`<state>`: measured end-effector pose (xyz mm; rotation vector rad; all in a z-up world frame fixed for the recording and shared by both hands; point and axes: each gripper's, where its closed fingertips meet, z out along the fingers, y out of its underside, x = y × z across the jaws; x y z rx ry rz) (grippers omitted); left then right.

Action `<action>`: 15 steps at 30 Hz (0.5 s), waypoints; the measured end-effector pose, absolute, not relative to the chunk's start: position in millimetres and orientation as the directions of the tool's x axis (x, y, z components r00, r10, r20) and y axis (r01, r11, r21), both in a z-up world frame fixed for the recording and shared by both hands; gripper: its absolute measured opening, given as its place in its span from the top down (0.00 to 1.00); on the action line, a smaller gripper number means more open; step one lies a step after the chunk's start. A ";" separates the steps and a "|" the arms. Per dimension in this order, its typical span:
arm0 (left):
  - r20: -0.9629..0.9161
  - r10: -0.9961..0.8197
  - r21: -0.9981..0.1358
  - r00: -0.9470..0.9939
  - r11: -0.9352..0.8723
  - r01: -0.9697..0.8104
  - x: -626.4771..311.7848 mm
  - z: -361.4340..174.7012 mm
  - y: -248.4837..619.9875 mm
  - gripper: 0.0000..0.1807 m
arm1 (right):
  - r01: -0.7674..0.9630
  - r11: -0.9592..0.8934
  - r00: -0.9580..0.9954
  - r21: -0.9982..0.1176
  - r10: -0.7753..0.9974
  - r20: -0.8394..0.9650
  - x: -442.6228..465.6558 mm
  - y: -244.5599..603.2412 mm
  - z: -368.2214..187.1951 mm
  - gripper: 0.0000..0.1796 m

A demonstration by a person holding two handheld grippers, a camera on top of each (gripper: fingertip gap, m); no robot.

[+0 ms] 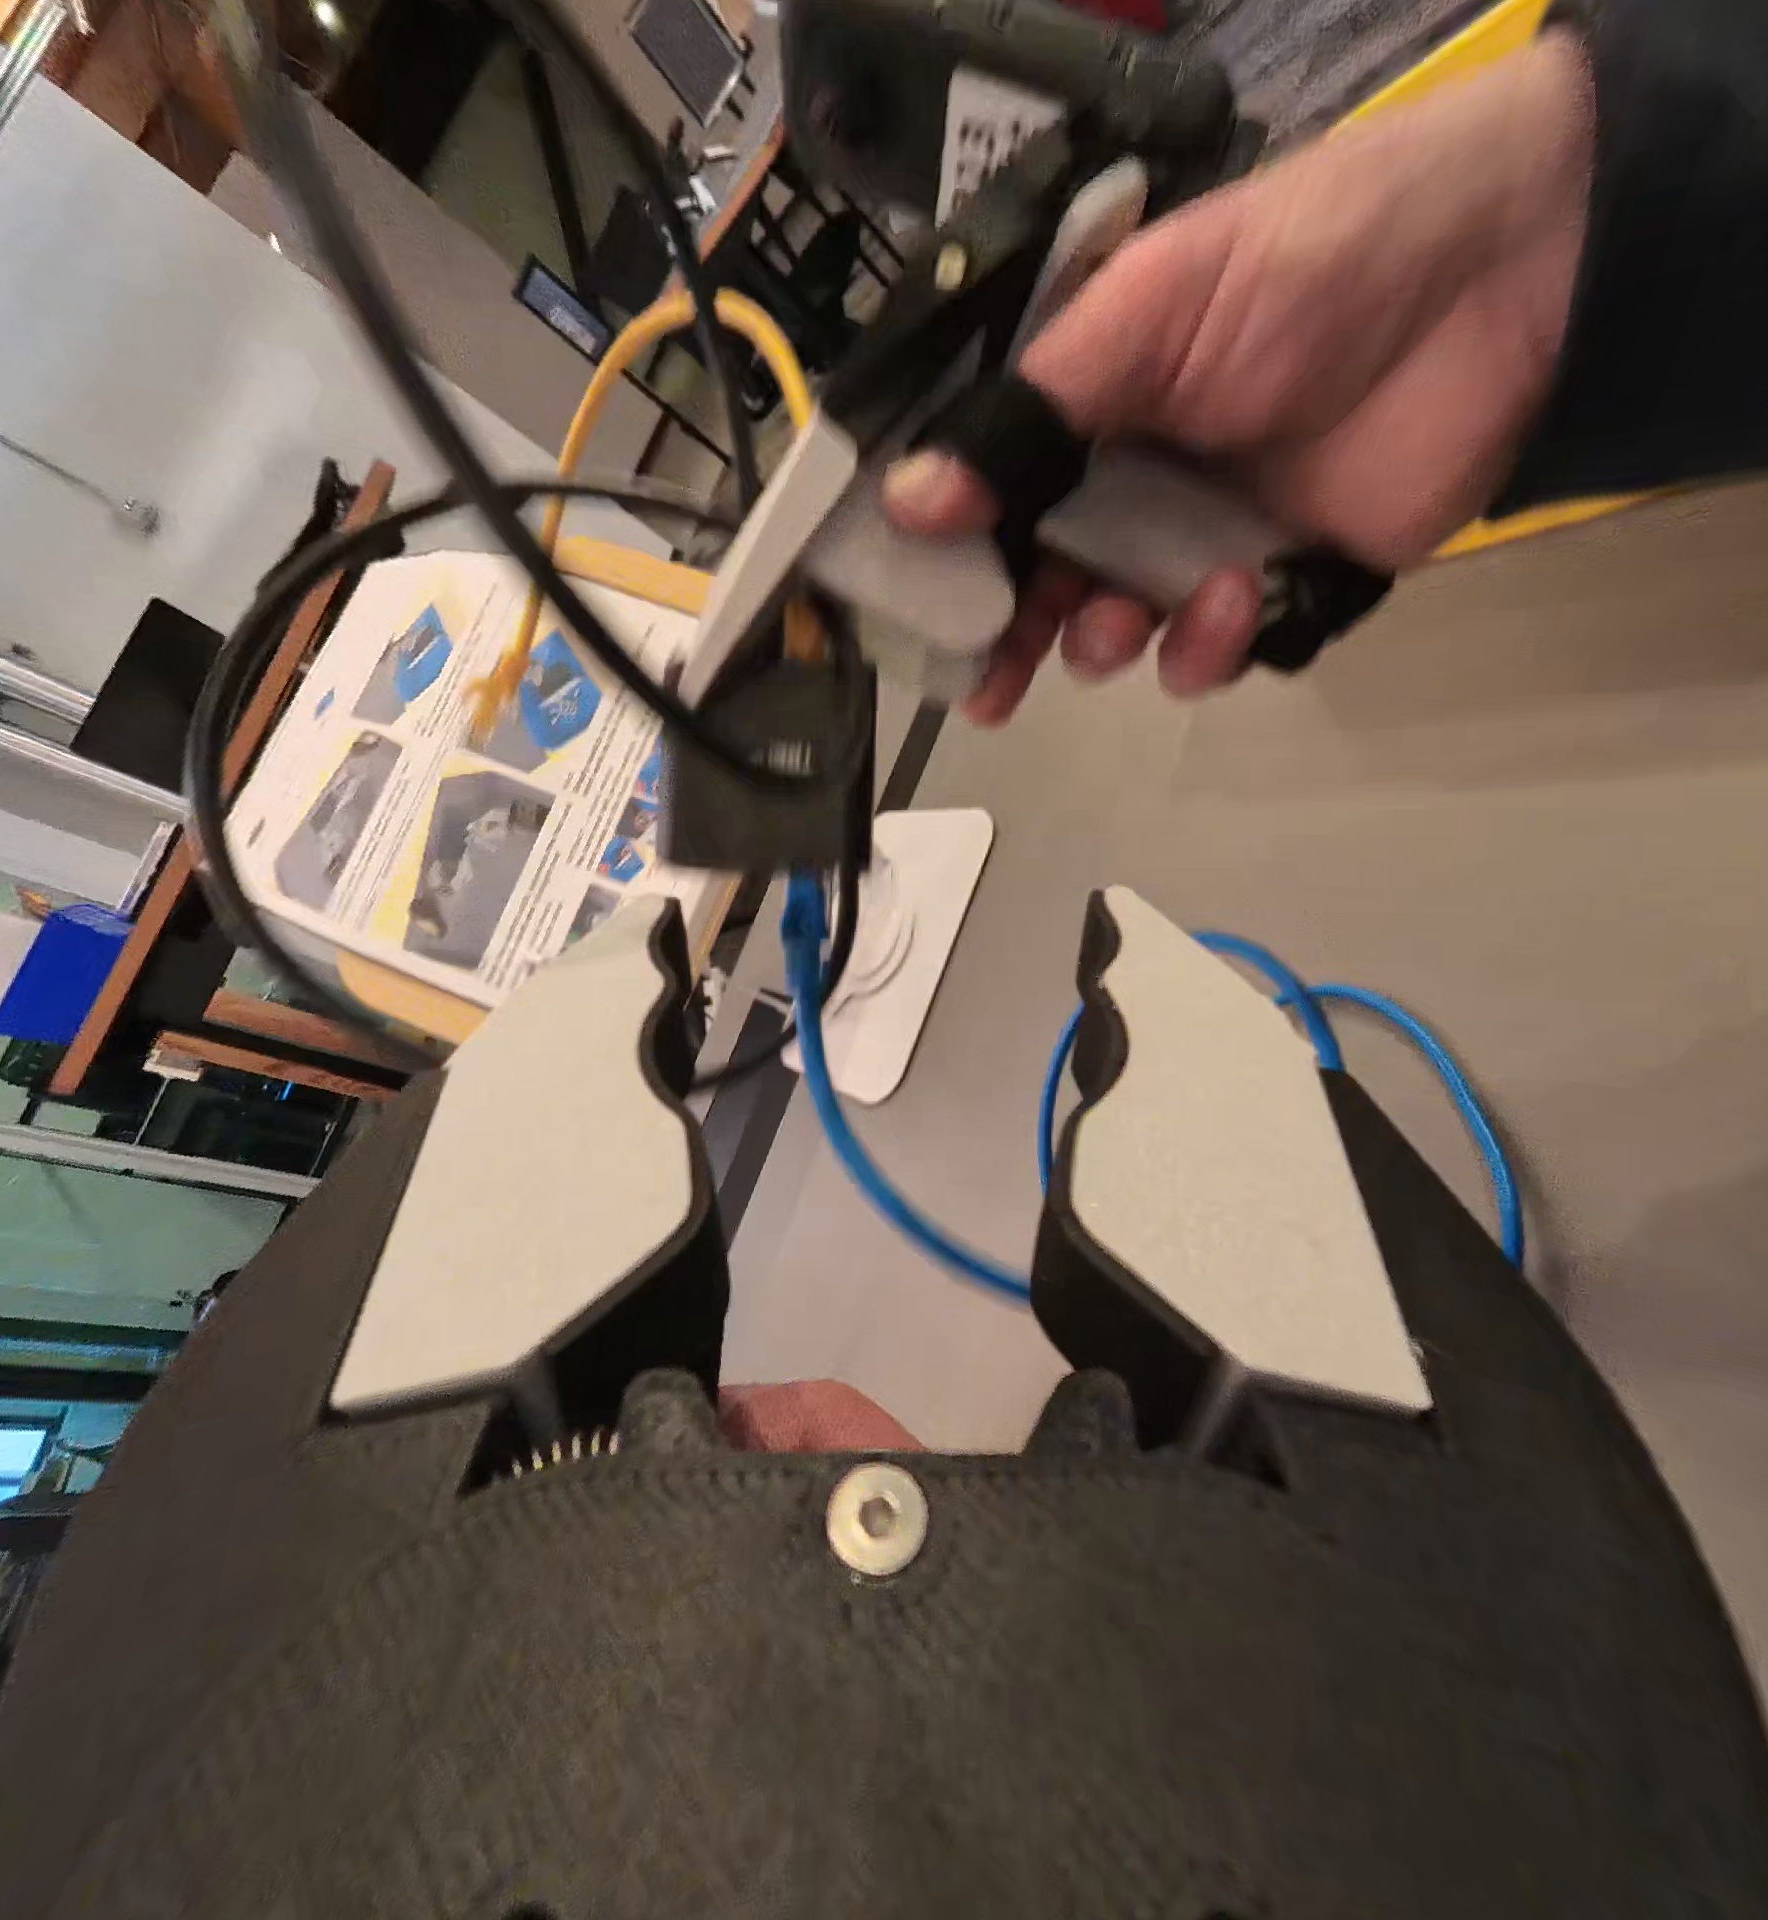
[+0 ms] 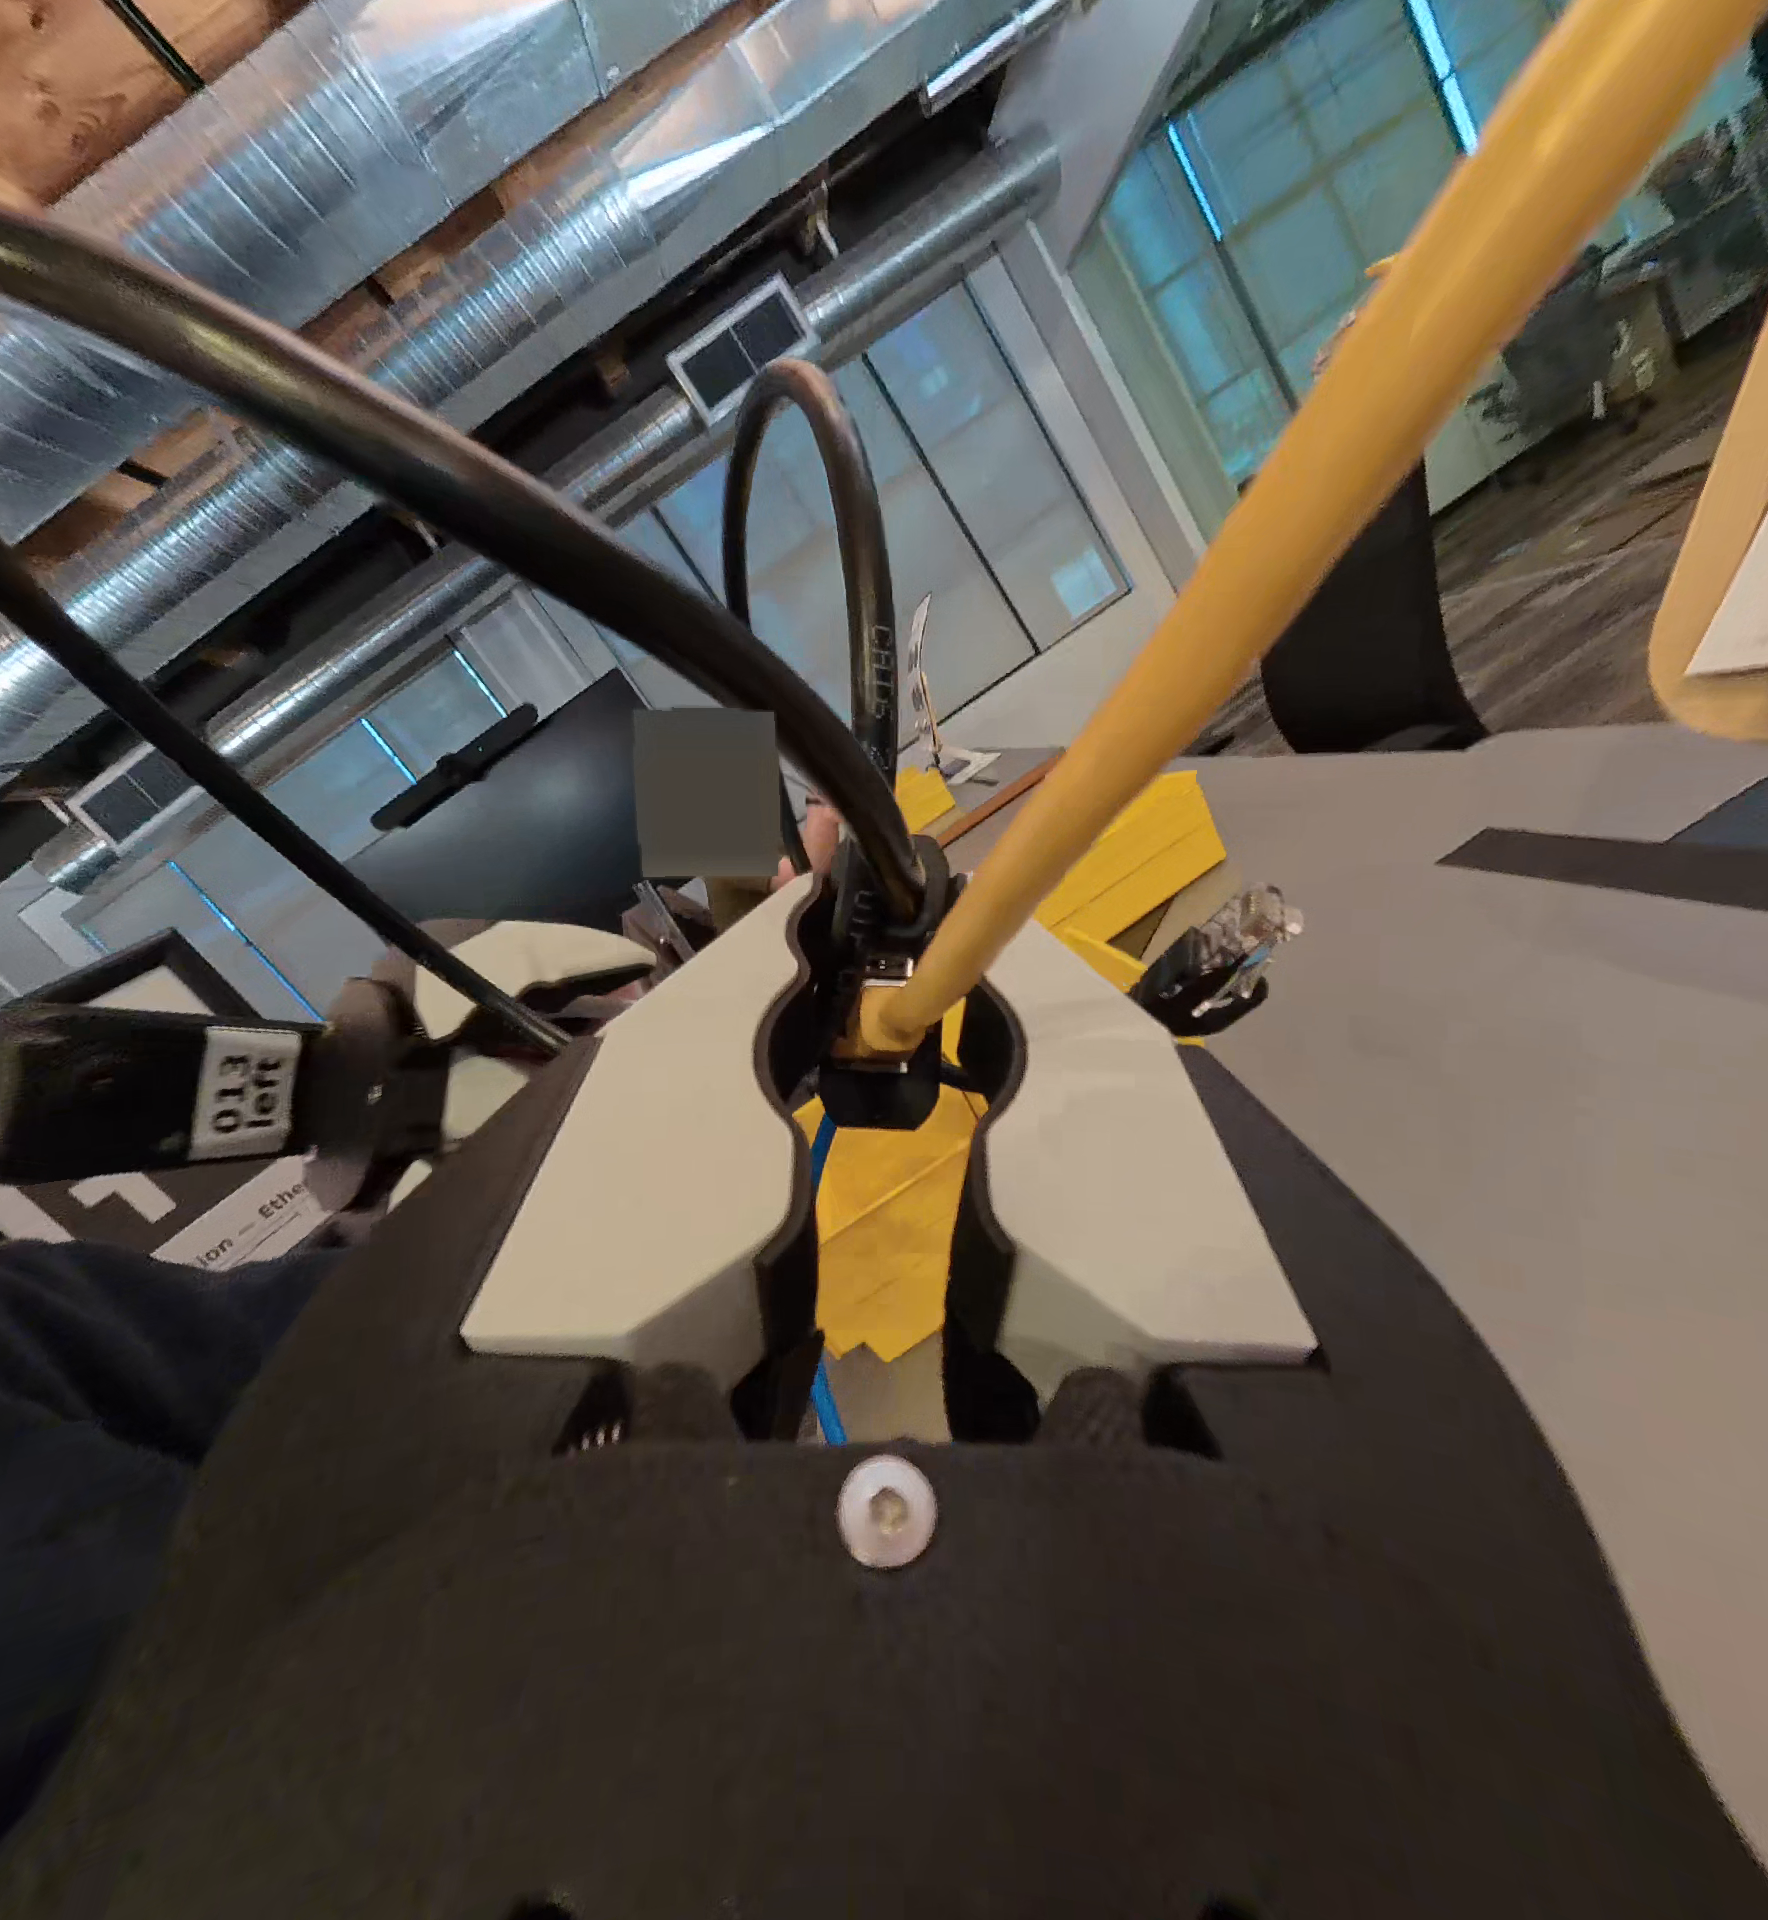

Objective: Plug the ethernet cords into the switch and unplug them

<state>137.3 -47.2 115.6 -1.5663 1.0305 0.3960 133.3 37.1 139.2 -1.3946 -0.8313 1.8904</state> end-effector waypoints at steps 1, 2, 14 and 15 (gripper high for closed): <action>-0.736 -0.376 -0.620 0.563 0.039 -0.784 142.3 112.4 -37.3 0.60 | -0.104 -0.597 -0.233 -0.796 0.792 -0.564 129.4 33.8 133.5 0.88; -0.750 -0.347 -0.602 0.563 0.003 -0.799 138.4 106.9 -25.1 0.58 | -0.085 -0.595 -0.234 -0.800 0.792 -0.564 126.0 30.6 128.5 0.88; -0.743 -0.395 -0.555 0.541 -0.088 -0.827 115.8 64.5 24.1 0.56 | 0.067 -0.665 -0.383 -0.744 0.671 -0.635 102.8 -5.8 107.5 0.89; -0.729 -0.405 -0.570 0.552 -0.088 -0.817 115.7 64.2 23.1 0.57 | 0.066 -0.667 -0.386 -0.743 0.669 -0.635 101.9 -6.1 106.9 0.88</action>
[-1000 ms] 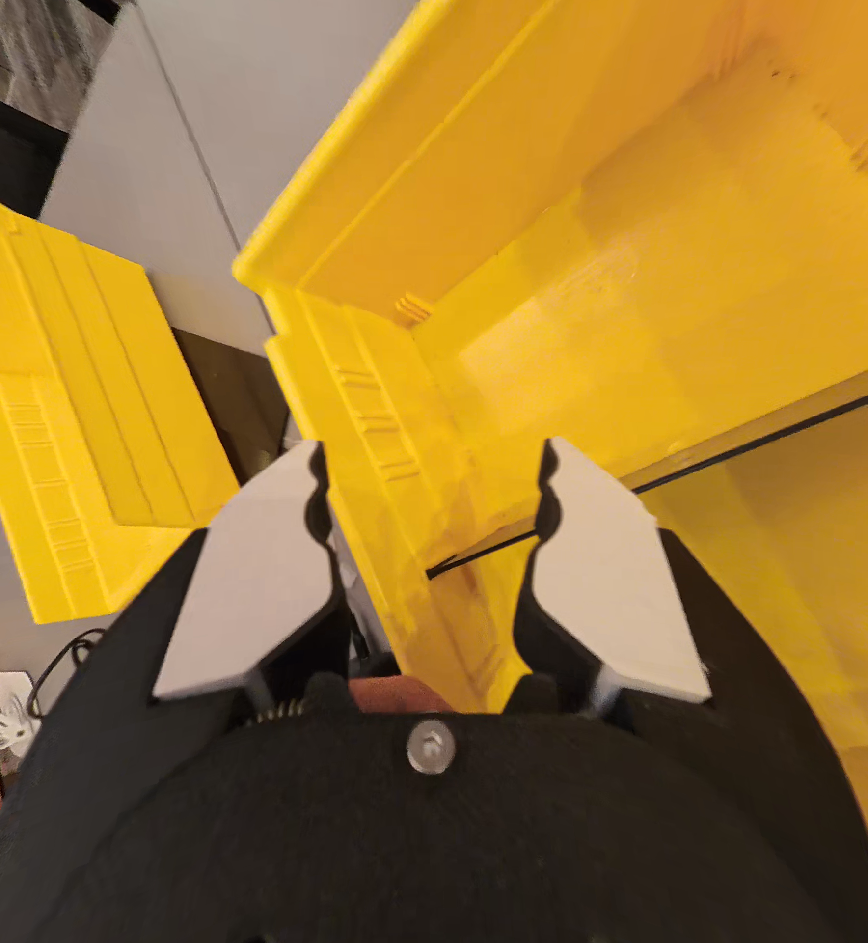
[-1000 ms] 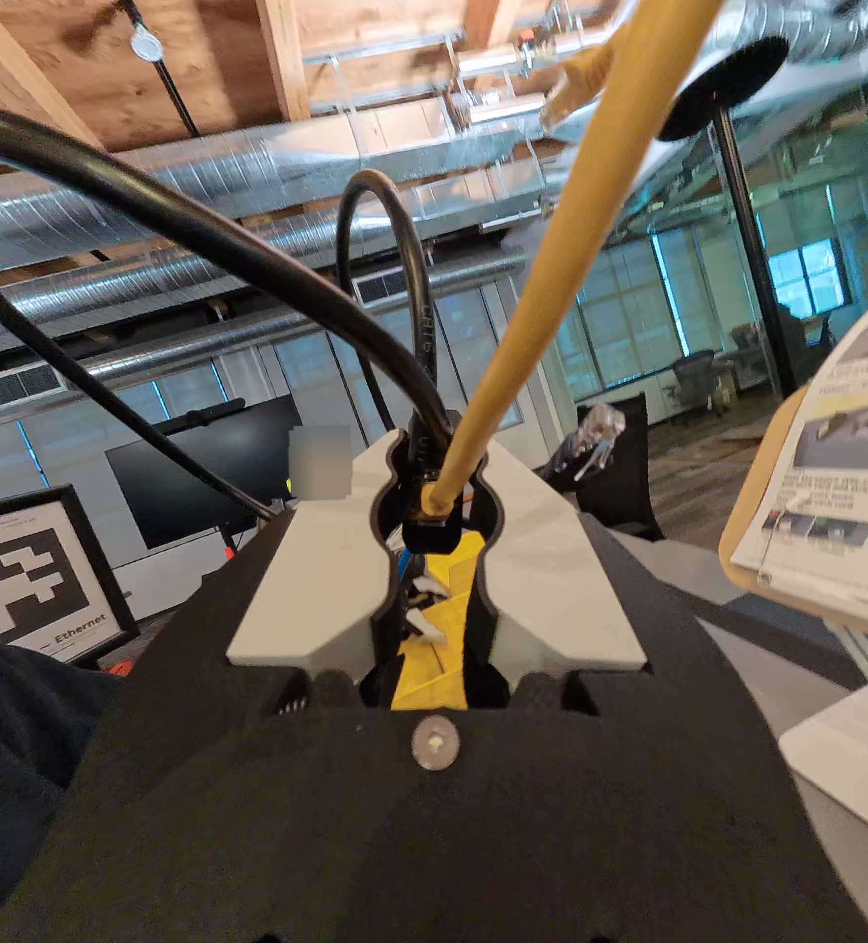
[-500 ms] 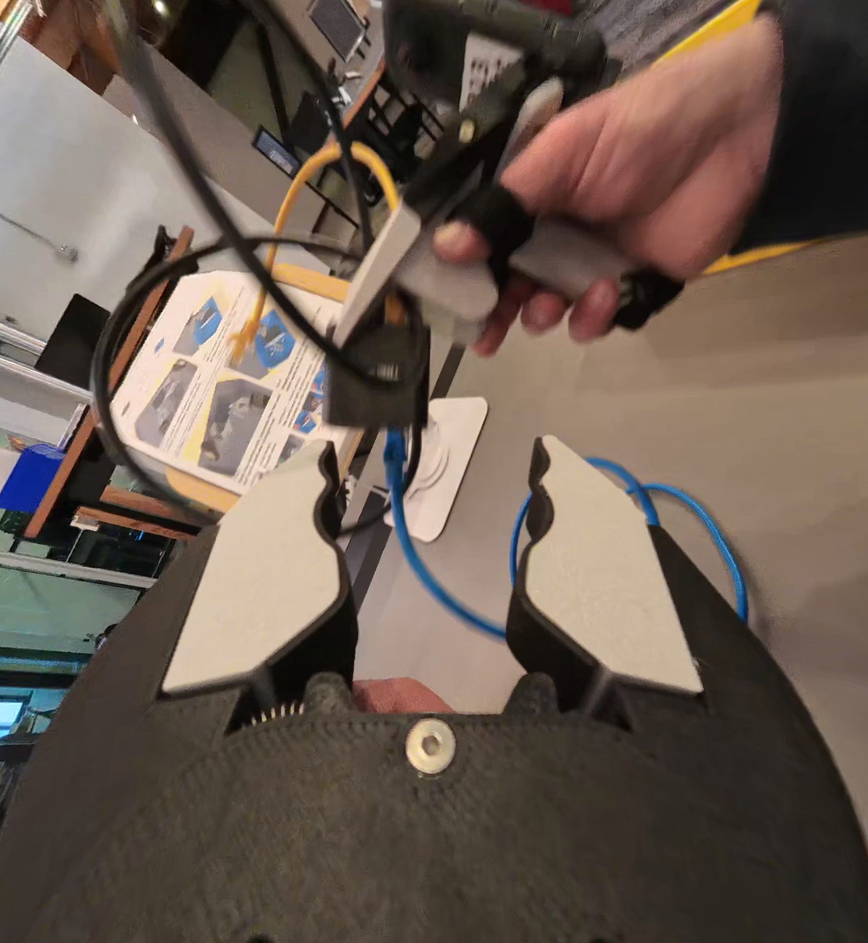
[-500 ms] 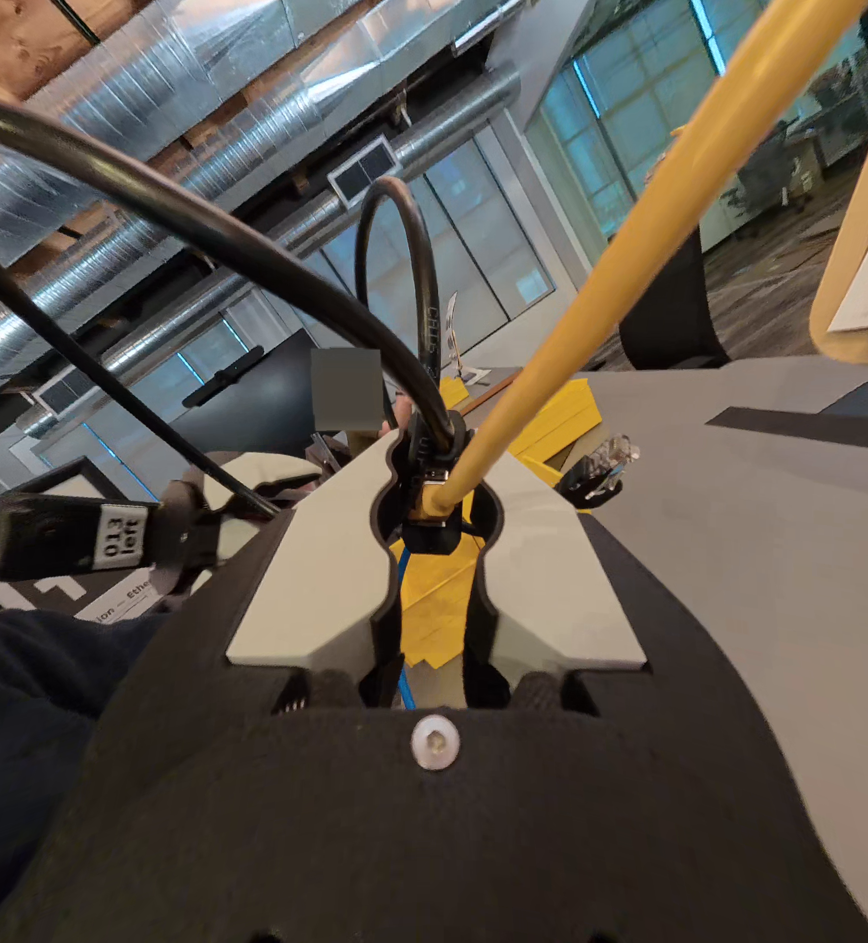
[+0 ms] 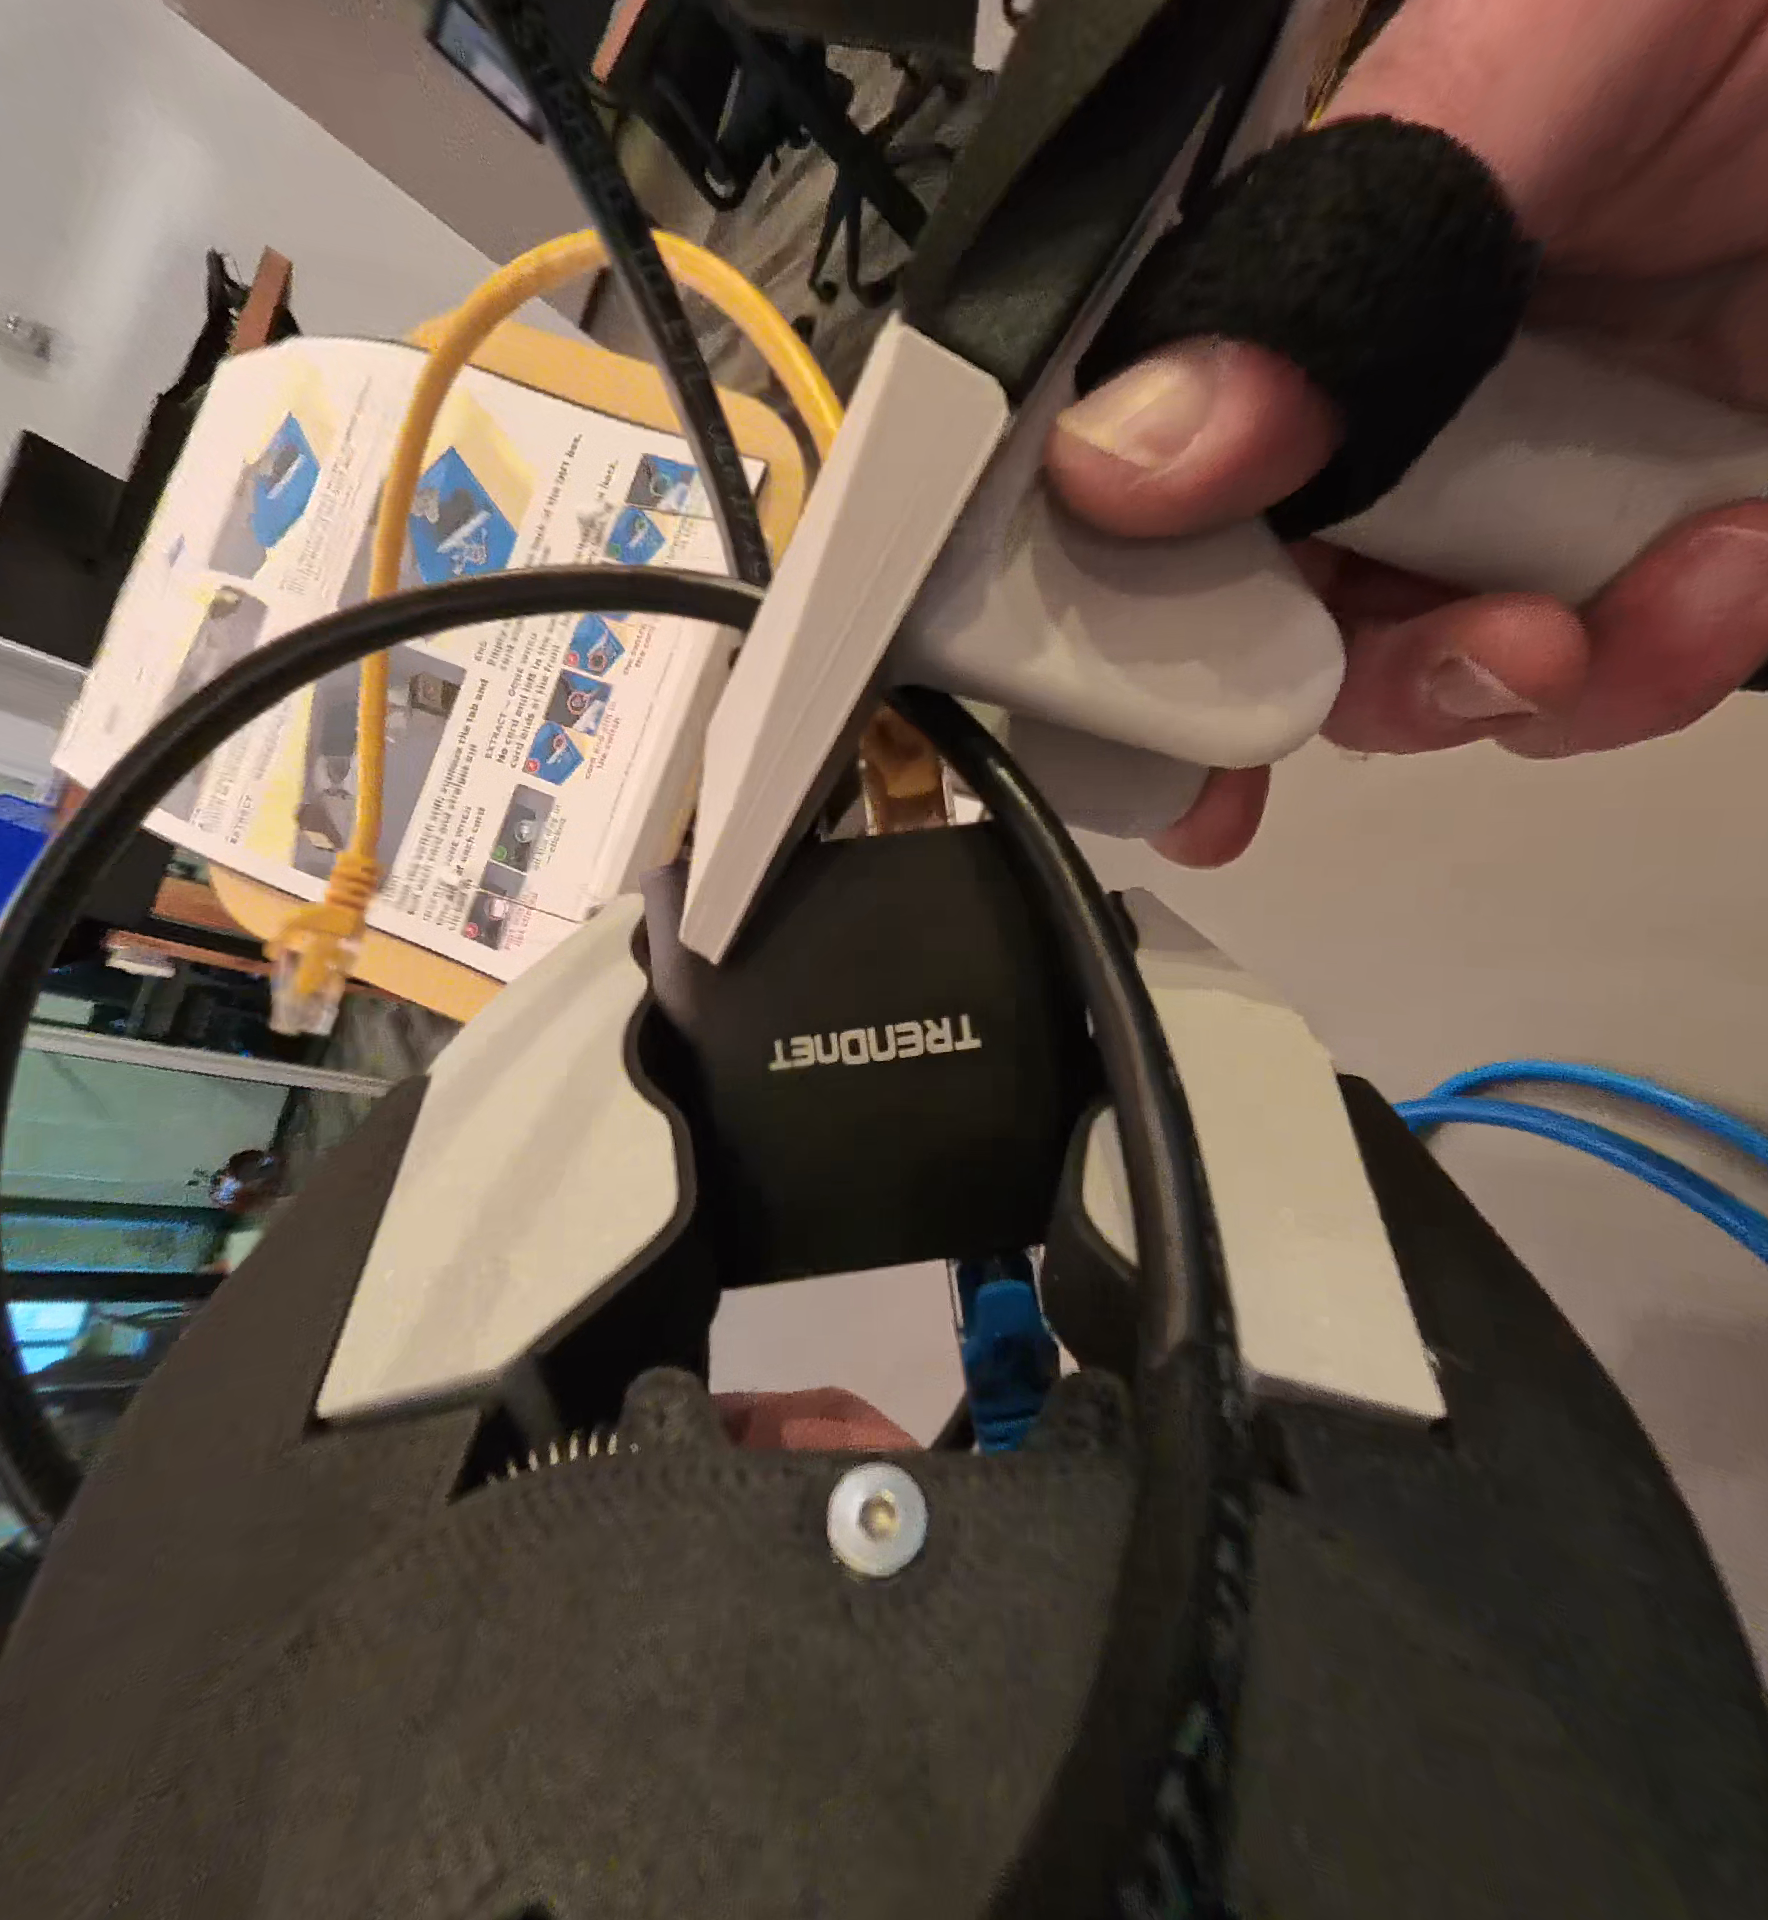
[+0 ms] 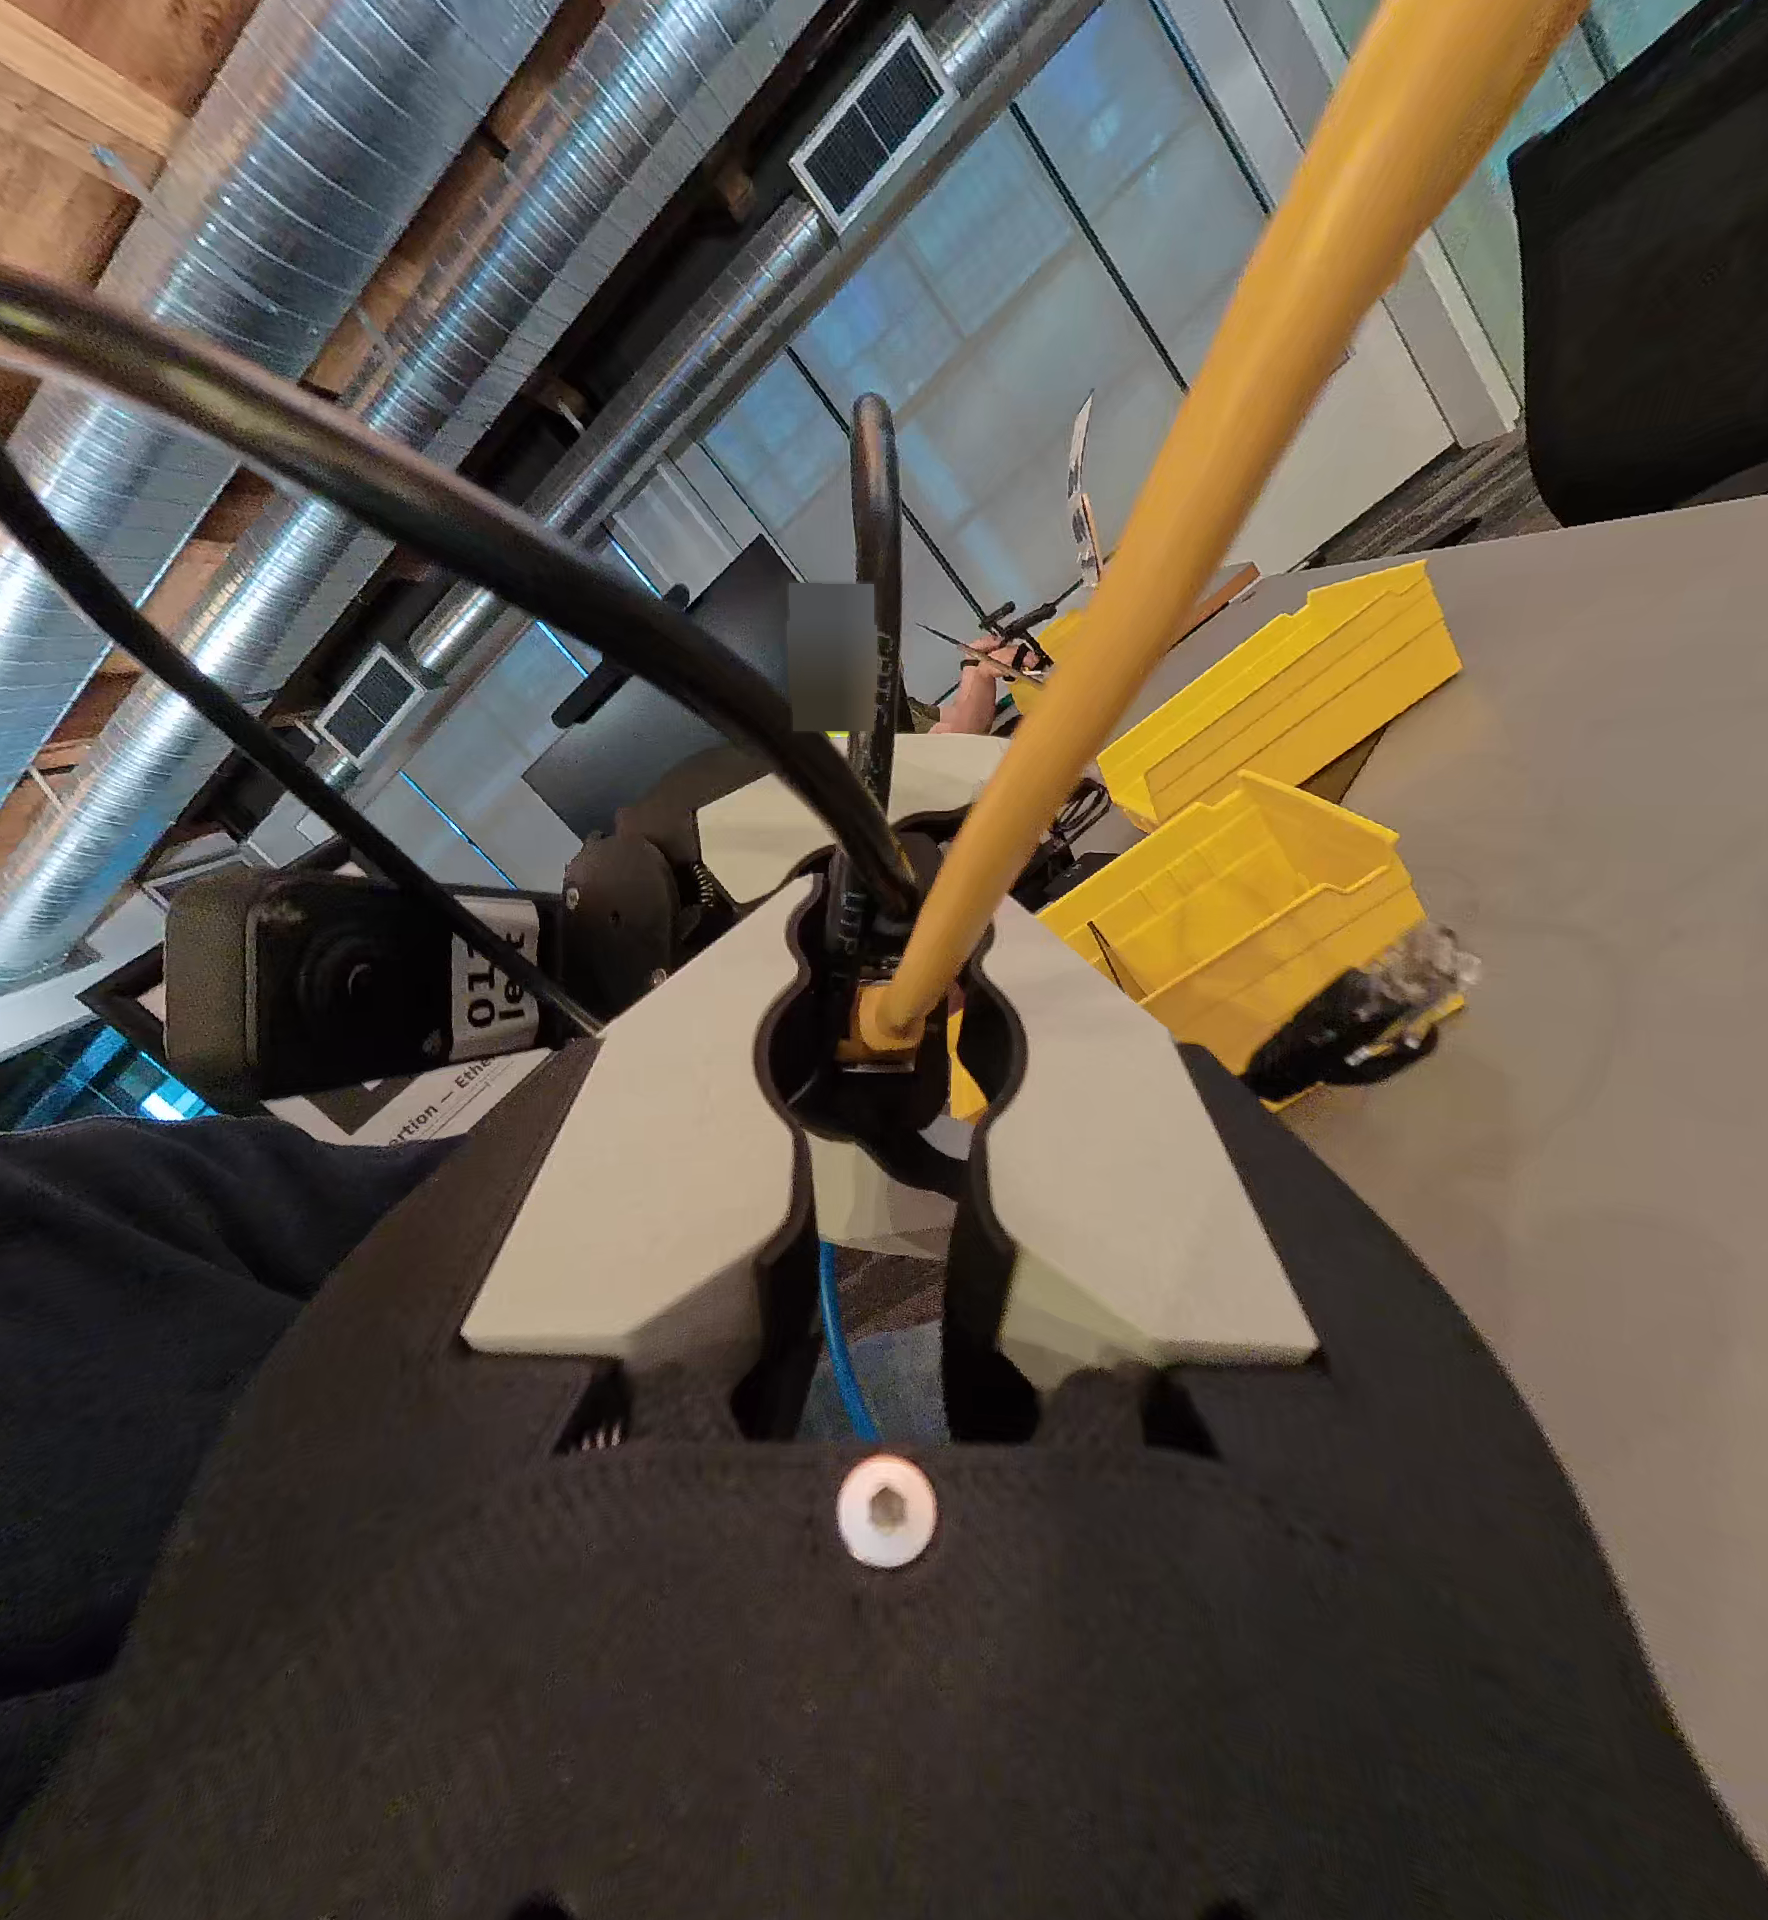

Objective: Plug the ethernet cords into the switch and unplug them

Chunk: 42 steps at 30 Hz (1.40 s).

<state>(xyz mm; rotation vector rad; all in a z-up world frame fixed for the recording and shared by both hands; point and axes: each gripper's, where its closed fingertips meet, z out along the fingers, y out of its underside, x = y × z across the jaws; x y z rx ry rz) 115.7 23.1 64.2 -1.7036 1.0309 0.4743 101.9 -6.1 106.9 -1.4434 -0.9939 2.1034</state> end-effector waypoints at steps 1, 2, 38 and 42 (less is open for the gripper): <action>-0.710 -0.428 -0.579 0.560 -0.098 -0.809 115.2 62.1 22.0 0.57 | 0.067 -0.666 -0.385 -0.743 0.670 -0.635 100.8 -6.3 105.2 0.88; -0.696 -0.447 -0.585 0.563 -0.102 -0.805 114.6 60.9 20.9 0.57 | 0.066 -0.669 -0.388 -0.741 0.667 -0.636 99.8 -6.5 104.3 0.88; -0.165 -0.669 -0.874 0.724 -0.241 -0.422 84.8 47.5 -11.8 0.60 | 0.272 0.208 -0.066 -0.939 0.978 0.198 161.8 16.2 66.0 0.96; -0.076 -0.711 -0.874 0.699 -0.290 -0.390 88.9 38.5 -17.6 0.59 | 0.336 0.442 -0.130 -0.832 0.896 0.424 152.2 -10.5 62.1 0.88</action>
